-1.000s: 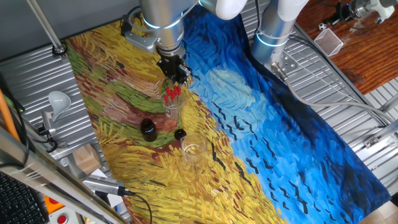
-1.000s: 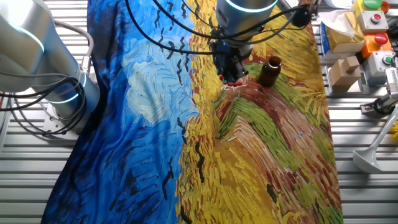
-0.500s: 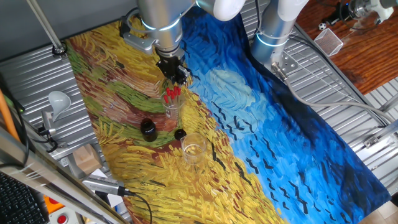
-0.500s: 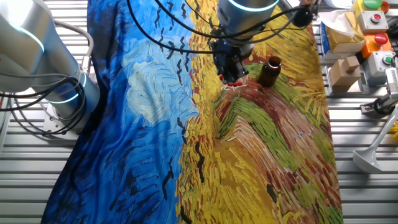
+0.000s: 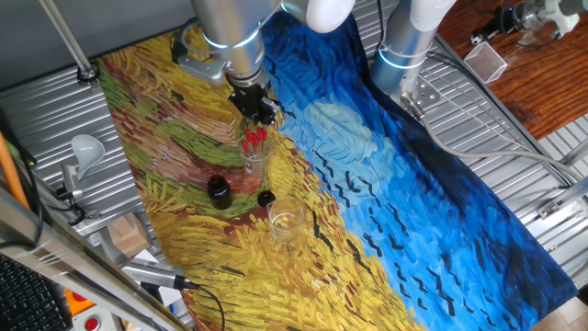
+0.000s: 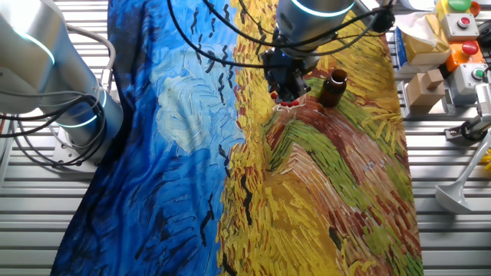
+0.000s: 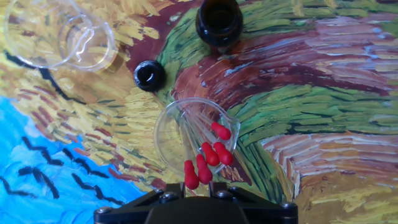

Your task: Transfer liquid using a dropper

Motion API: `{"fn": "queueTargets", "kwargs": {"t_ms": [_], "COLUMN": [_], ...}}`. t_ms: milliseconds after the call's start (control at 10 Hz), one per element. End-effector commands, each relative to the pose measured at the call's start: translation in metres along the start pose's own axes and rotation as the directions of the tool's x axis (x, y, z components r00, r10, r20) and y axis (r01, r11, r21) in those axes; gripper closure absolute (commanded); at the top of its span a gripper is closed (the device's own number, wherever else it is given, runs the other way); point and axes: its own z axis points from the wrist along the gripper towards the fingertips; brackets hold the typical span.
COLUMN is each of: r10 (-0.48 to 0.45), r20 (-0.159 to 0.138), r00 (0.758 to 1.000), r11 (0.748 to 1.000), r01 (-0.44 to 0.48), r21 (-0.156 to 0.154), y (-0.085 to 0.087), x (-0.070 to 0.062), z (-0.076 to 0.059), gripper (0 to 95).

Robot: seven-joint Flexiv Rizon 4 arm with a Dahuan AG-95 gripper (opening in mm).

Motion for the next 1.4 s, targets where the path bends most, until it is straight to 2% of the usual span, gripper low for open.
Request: {"fn": "queueTargets", "kwargs": {"t_ms": [100, 500, 1000, 1400], "r10": [0.003, 0.016, 0.036, 0.037], "r20": [0.002, 0.015, 0.018, 0.019], "r00": [1.0, 1.0, 0.999, 0.999], "r11": [1.0, 1.0, 0.999, 0.999], "r01": [-0.003, -0.016, -0.036, -0.037], "r21": [0.0, 0.008, 0.013, 0.023], "y": [0.001, 0.003, 0.013, 0.013], "x": [0.002, 0.002, 0.004, 0.004], "z": [-0.001, 0.0, 0.006, 0.009], "gripper": [76.0, 76.0, 76.0, 76.0]}}
